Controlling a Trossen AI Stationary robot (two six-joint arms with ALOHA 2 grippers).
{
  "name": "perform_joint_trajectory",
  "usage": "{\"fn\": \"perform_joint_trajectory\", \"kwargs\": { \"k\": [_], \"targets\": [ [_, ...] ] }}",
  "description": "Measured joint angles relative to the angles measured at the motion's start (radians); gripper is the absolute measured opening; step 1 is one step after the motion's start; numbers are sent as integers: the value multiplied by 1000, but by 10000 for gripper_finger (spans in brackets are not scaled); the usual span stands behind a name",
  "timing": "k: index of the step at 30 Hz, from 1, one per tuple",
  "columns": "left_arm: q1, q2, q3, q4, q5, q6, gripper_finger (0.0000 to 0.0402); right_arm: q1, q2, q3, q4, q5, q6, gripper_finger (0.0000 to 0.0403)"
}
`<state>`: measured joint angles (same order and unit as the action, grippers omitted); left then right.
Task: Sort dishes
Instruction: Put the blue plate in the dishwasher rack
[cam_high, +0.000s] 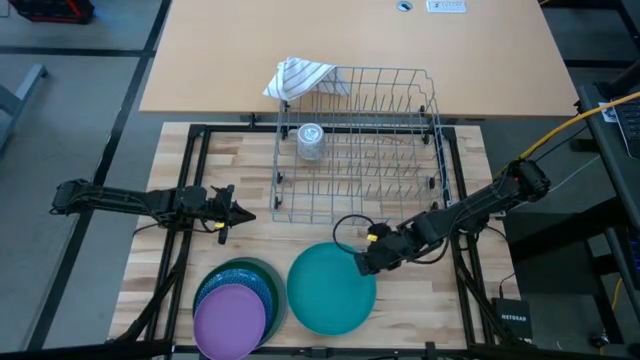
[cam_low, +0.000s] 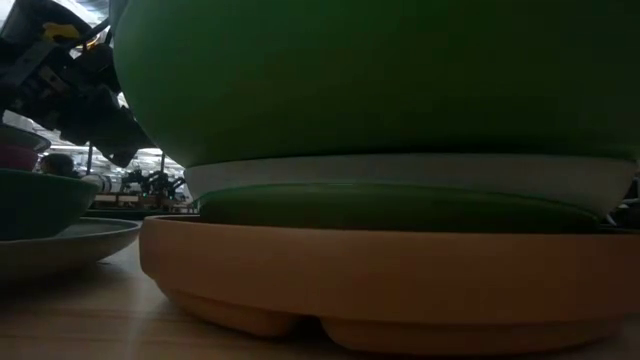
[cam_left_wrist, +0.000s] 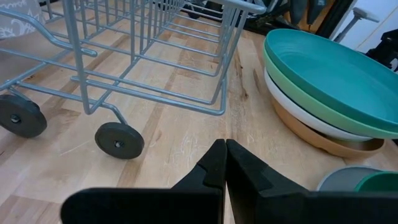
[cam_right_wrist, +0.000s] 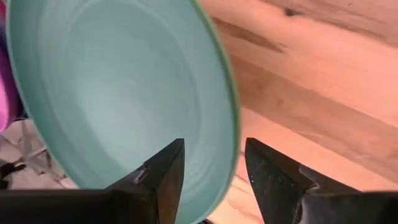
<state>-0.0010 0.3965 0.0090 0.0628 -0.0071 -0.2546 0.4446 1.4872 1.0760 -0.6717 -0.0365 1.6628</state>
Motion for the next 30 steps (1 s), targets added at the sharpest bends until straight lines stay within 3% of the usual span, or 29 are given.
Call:
{"fn": "perform_joint_trajectory", "kwargs": {
  "k": [23,30],
  "targets": [
    [0,0,0,-31,0,3,0,0,97,0,-2,54,6,171],
    [0,0,0,-30,0,3,0,0,97,26,-11,72,7,106]
  ]
}}
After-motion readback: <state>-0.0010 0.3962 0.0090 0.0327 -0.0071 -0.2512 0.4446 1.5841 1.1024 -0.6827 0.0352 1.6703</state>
